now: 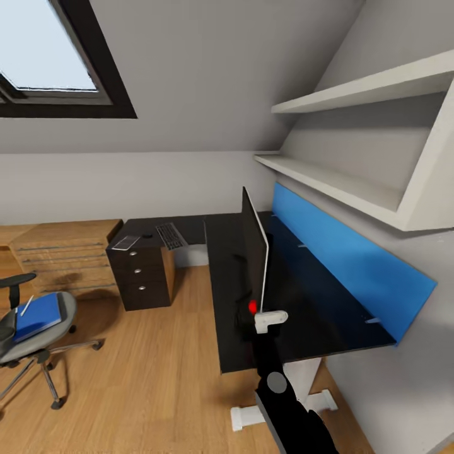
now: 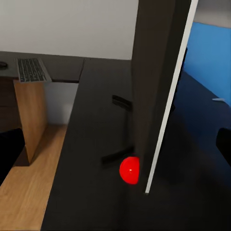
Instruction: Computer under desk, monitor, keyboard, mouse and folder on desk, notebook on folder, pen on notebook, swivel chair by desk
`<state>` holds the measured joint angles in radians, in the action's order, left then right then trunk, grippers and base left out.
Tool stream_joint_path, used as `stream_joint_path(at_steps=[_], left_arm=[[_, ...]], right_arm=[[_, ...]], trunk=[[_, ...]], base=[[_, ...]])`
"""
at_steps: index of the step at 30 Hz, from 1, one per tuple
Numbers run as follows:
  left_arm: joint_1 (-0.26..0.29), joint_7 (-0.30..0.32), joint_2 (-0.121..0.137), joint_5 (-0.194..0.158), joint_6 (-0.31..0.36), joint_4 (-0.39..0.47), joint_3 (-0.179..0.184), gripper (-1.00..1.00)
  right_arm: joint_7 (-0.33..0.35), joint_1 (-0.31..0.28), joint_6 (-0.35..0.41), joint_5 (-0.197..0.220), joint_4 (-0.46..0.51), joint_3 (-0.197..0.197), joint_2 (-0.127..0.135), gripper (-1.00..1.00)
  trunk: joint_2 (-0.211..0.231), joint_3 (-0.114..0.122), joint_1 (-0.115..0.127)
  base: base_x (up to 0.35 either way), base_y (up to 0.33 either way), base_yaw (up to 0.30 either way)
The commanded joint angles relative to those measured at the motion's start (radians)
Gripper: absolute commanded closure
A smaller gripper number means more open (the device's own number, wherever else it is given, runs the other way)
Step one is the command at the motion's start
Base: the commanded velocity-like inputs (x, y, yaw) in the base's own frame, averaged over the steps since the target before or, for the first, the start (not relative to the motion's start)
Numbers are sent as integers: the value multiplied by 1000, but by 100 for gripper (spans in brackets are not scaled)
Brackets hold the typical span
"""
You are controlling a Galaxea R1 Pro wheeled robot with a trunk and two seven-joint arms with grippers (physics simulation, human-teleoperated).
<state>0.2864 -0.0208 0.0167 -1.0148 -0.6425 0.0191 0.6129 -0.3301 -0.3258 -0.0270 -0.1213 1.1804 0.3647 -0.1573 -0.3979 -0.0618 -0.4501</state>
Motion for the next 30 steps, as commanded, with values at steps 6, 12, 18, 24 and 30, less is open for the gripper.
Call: stream_joint_path(at_steps=[6, 12, 18, 24, 30], left_arm=[[0, -2, 0, -8, -1, 1, 9, -100], [0, 0, 0, -7, 15, 1, 10, -100], [0, 1, 0, -7, 40, 1, 9, -100], [0, -2, 0, -7, 52, 1, 10, -100], [0, -8, -1, -8, 57, 1, 9, -100]], right_arm=[[-7, -1, 3, -6, -65, 6, -4, -100], [-7, -1, 2, 15, -174, 6, -4, -100], [-6, 2, 2, 114, -365, 5, -3, -100], [21, 4, -40, 165, -693, 6, -3, -100], [77, 5, -246, 171, -978, 4, -1, -100]], trunk=[[-2, -2, 0], [-2, -2, 0], [-2, -2, 0], [-2, -2, 0], [-2, -2, 0]], base=[[-317, 106, 0], [-316, 71, 0], [-183, 12, 0], [-25, 1, 0], [-3, 0, 0]])
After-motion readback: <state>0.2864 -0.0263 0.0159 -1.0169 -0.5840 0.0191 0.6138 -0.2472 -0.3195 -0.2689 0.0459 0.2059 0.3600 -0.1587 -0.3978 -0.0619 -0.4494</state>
